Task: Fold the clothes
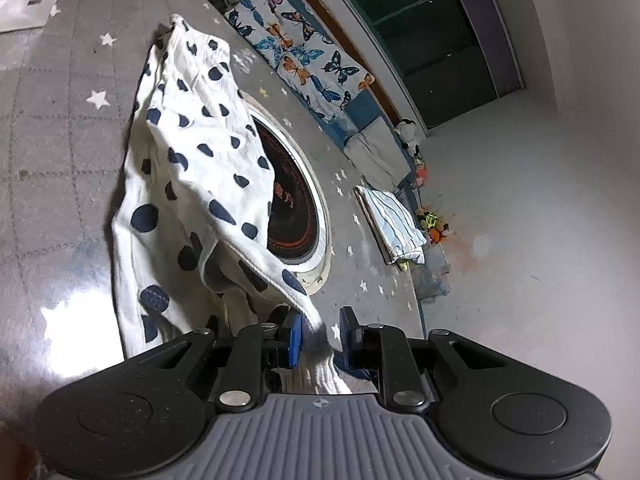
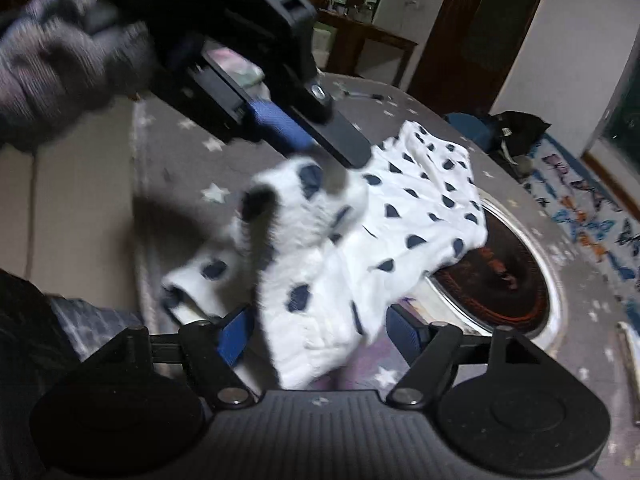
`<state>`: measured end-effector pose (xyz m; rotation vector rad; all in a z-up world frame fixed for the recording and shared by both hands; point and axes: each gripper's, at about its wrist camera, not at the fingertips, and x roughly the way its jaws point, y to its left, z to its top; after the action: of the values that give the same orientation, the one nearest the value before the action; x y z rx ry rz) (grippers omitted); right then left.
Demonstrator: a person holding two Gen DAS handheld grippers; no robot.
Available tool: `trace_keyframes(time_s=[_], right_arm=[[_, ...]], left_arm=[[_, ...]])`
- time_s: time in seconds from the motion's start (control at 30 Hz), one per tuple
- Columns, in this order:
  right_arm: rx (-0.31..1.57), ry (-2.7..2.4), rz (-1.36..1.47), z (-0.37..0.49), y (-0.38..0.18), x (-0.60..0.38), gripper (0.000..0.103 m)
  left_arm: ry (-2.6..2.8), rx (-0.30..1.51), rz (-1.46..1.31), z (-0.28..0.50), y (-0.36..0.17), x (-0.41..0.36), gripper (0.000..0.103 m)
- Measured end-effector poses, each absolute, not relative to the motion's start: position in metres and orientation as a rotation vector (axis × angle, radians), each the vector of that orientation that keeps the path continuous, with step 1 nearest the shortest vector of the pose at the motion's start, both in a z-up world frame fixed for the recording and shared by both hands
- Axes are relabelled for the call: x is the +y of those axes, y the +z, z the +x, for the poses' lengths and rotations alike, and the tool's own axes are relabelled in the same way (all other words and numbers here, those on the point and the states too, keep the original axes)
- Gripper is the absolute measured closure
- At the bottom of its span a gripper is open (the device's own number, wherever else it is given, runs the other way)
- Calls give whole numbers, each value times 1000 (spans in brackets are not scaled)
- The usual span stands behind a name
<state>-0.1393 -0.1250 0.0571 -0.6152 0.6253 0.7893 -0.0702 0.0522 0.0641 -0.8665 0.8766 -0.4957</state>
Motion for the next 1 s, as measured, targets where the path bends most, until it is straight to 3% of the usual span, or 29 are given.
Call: trace_keyframes(time_s=[0.23, 0.6, 0.83, 1.0], right_arm=[[604, 651, -677, -146, 59, -143, 32], [735, 698, -586, -146, 61, -169, 34], [734, 795, -425, -140, 99, -186, 35], [703, 796, -328, -117, 106, -177, 42]], left_arm=[[-469, 927, -860, -85, 46, 63, 82], [-429, 1043, -672, -124, 18, 72, 82], [-424, 874, -582, -115, 59, 86, 82], [-443, 770, -495, -84, 74, 69, 82]])
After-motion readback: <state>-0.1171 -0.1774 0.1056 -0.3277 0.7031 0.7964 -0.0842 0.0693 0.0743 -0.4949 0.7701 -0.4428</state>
